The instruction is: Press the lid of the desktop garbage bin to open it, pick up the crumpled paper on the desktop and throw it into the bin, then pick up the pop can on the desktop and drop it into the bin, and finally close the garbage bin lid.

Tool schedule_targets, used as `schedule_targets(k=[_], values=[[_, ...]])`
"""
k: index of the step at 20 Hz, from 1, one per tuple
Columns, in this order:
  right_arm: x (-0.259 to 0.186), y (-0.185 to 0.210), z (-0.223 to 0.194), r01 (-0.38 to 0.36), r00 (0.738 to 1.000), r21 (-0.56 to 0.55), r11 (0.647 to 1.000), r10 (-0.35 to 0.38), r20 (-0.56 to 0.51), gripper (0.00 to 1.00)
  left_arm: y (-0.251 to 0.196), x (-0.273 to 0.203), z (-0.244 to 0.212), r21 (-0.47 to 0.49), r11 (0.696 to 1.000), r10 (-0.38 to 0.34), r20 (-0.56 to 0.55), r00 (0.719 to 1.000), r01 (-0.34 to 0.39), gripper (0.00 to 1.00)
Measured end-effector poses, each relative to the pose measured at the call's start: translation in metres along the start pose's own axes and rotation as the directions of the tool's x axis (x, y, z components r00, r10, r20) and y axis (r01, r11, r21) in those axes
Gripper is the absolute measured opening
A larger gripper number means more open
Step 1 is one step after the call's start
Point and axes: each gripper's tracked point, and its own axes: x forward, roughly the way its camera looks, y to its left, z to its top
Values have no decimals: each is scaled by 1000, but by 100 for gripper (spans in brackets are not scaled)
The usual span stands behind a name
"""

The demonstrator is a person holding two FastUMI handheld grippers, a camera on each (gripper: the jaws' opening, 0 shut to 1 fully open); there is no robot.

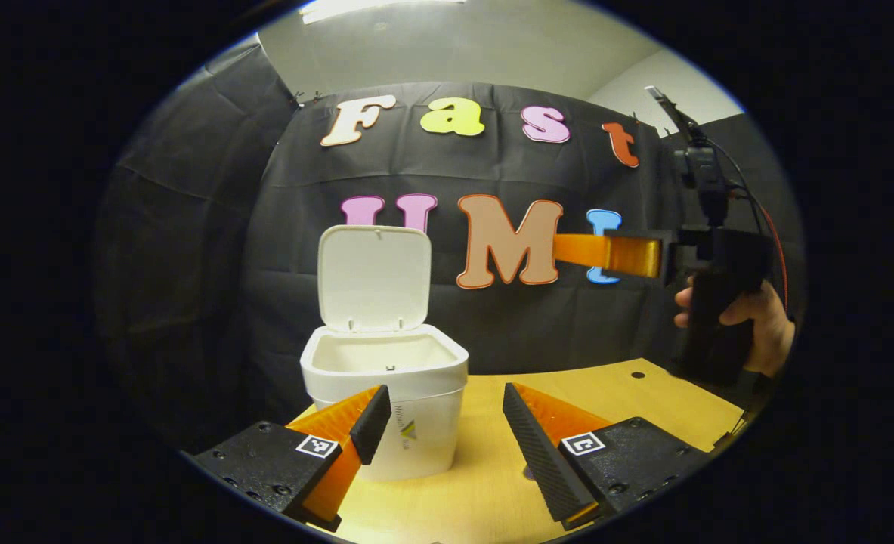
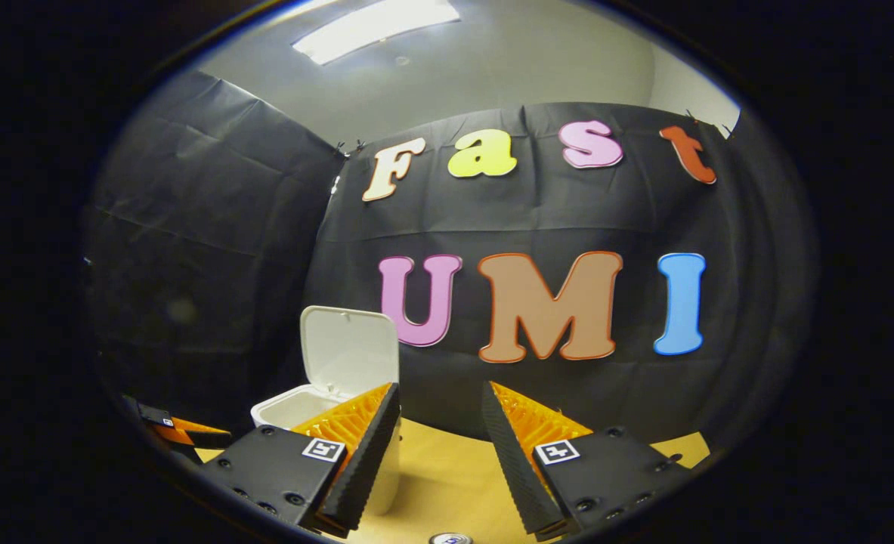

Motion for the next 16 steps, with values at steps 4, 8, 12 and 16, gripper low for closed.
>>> schedule_targets(k=[4,8,12,16], values=[[-53,-70,4,140,990,1,990,-140,30,77,-40,19,-13,3,998,-60,-12,998,60,91],[-96,-129,-5,256,967,28,966,-256,13,77,-78,36,-32,7,993,-115,-40,993,116,92],[-131,-170,-22,337,942,40,941,-336,-22,77,-113,48,-53,13,986,-164,-74,984,166,91],[-163,-196,-43,386,921,28,922,-383,-73,77,-137,61,-84,16,981,-190,-121,974,194,92]])
